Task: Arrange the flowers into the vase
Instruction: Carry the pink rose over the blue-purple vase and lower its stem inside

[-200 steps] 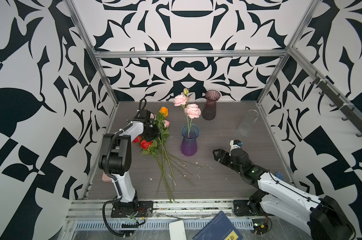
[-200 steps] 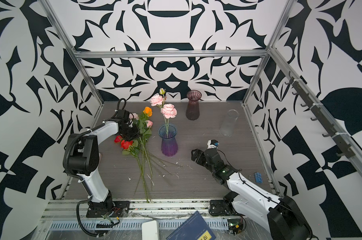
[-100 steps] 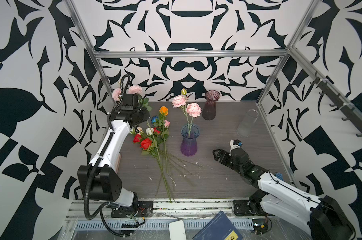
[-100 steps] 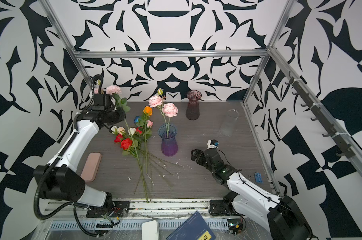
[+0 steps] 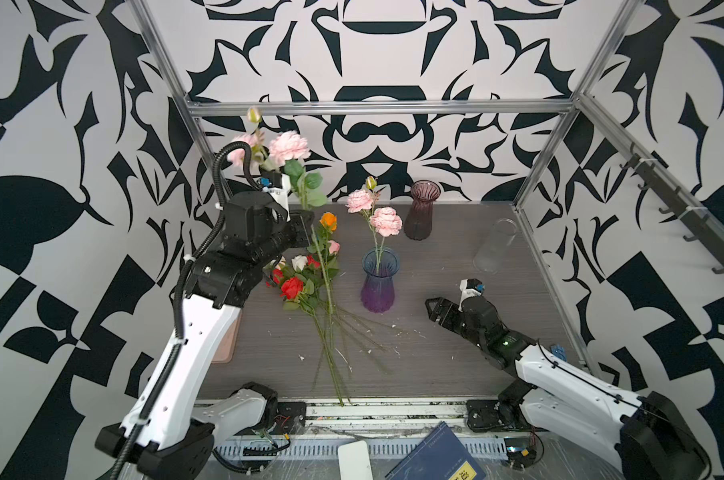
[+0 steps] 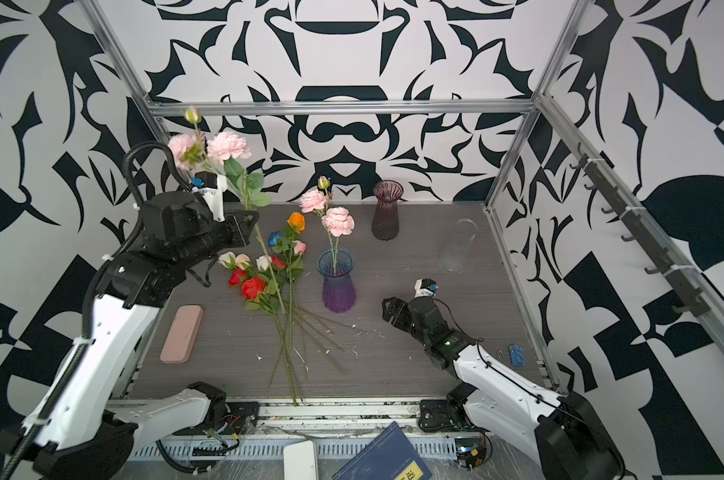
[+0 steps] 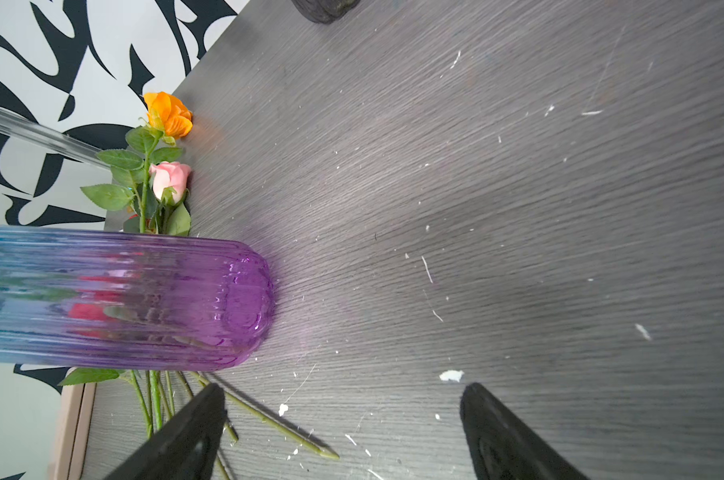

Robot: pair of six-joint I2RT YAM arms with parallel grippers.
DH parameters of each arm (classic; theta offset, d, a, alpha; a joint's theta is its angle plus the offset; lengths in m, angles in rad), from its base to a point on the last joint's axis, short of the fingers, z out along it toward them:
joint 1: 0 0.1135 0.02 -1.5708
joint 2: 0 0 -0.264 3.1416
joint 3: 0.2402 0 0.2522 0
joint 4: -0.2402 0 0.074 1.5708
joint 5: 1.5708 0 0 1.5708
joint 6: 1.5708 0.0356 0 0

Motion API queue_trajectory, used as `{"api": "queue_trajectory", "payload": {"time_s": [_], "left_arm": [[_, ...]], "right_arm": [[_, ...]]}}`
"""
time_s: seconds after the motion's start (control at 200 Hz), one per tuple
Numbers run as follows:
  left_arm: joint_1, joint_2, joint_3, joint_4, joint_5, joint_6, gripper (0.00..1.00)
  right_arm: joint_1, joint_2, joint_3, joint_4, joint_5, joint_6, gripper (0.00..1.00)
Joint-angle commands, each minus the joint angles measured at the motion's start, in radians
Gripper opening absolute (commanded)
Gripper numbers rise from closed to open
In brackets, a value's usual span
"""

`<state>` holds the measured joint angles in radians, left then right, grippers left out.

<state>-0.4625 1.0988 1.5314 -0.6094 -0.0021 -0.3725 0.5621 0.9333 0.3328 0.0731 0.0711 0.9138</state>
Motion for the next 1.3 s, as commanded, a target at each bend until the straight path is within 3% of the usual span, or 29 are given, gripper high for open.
{"api": "queue_trajectory", "payload": {"time_s": [0.0, 0.155, 0.34, 0.515, 0.645, 0.83, 0.95, 1.1, 1.29], "left_arm": [[-0.08, -0.058, -0.004, 0.248, 0.062, 0.019, 0.0], [-0.174, -0.043, 0.001, 0.464, 0.168, 0.061, 0.0], [-0.256, 0.064, 0.056, 0.53, 0.255, 0.204, 0.0], [-0.308, 0.13, 0.018, 0.566, 0.231, 0.368, 0.0], [-0.308, 0.166, -0.017, 0.569, 0.193, 0.408, 0.0], [-0.308, 0.143, -0.182, 0.675, 0.095, 0.427, 0.0], [-0.307, 0.122, -0.286, 0.742, -0.012, 0.388, 0.0], [-0.306, 0.123, -0.362, 0.764, -0.208, 0.228, 0.0], [-0.306, 0.124, -0.412, 0.76, -0.315, 0.083, 0.0]], "right_arm": [[-0.005, 0.011, 0.002, 0.051, -0.003, -0.009, 0.92], [-0.005, -0.005, 0.002, 0.043, 0.008, -0.021, 0.92], [-0.017, -0.001, 0.012, 0.042, -0.008, -0.026, 0.92], [-0.017, -0.001, -0.012, 0.07, -0.007, -0.015, 0.92], [-0.018, 0.012, -0.01, 0.077, -0.011, -0.014, 0.92], [-0.018, 0.012, -0.017, 0.083, -0.013, -0.011, 0.92], [-0.018, 0.017, -0.016, 0.083, -0.014, -0.01, 0.92], [-0.018, 0.041, -0.007, 0.086, -0.02, -0.012, 0.92], [-0.019, 0.05, -0.005, 0.088, -0.024, -0.013, 0.92]]}}
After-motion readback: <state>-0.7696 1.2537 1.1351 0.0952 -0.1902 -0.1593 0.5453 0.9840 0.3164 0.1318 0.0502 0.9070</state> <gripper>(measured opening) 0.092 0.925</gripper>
